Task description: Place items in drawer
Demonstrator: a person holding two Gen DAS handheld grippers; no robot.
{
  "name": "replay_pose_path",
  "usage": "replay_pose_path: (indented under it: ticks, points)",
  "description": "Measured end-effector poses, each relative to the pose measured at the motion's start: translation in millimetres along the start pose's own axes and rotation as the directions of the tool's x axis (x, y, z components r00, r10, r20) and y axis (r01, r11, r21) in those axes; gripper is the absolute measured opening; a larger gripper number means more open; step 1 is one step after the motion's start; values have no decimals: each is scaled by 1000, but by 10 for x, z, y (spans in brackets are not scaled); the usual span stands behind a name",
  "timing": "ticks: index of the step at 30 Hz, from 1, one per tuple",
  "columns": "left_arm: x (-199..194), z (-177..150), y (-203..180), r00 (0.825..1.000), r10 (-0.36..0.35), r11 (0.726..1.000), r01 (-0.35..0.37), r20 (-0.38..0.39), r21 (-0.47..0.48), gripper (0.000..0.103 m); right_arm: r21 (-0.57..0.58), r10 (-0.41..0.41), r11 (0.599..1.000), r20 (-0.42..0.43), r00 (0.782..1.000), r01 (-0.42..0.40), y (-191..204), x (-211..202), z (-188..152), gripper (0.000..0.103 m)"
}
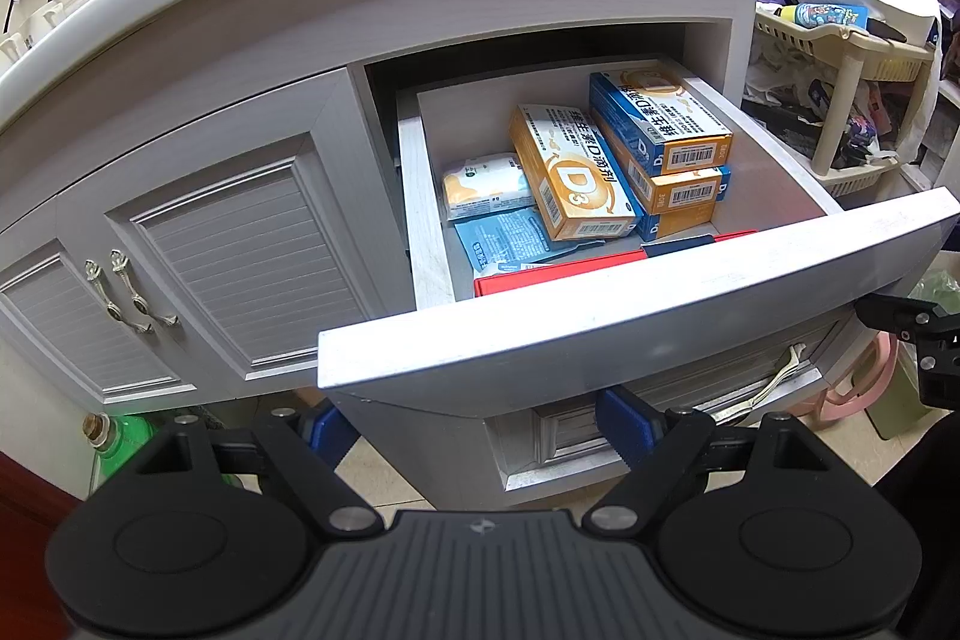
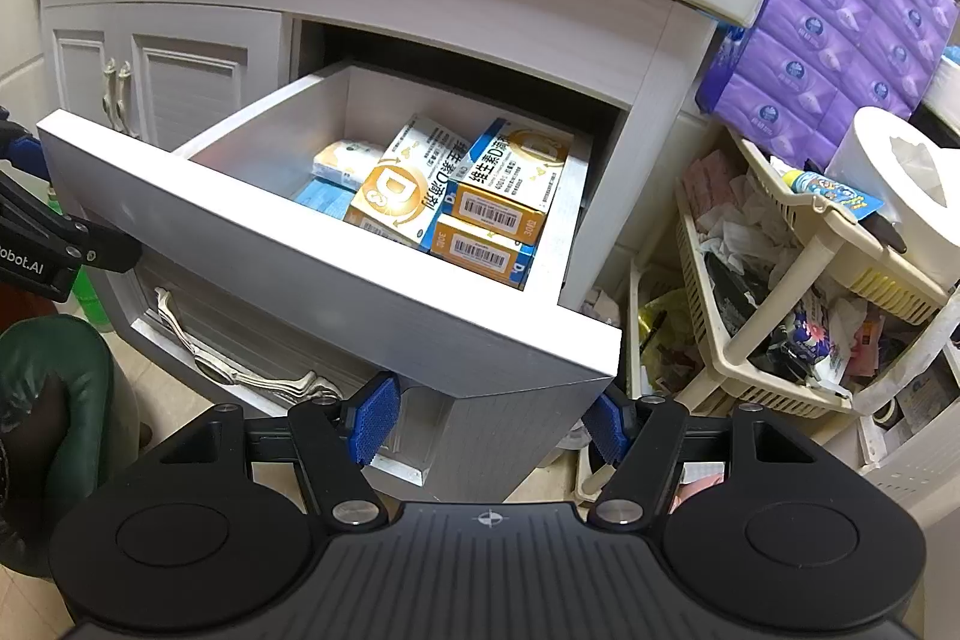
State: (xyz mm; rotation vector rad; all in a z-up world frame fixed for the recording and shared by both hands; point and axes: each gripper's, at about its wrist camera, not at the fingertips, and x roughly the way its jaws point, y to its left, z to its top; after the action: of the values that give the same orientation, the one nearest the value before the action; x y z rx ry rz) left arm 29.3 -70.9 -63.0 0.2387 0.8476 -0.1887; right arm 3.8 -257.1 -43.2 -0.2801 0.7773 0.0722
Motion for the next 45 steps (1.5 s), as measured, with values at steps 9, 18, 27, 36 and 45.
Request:
replay_pose_path:
  ticks: [9, 18, 27, 36, 45]
  points:
    - [-6, -1, 9, 1000, -2, 1000, 2, -1, 2, 98, -2, -2, 1000, -2, 1000, 2, 9, -29, -15, 66]
    - [-4, 6, 40, 1000, -10, 1000, 10, 1, 4, 98, -4, -2, 1000, -5, 1000, 2, 24, -52, -34, 66]
    - [-4, 9, 50, 1000, -11, 1000, 11, 3, 6, 98, -5, -3, 1000, -5, 1000, 3, 43, -79, -61, 66]
    - [-4, 14, 56, 1000, -13, 1000, 13, 4, 9, 98, -9, -3, 1000, -7, 1000, 3, 46, -83, -68, 66]
    - [1, 17, 57, 1000, -12, 1000, 12, 2, 11, 98, -13, 1, 1000, -6, 1000, -1, 50, -80, -81, 69]
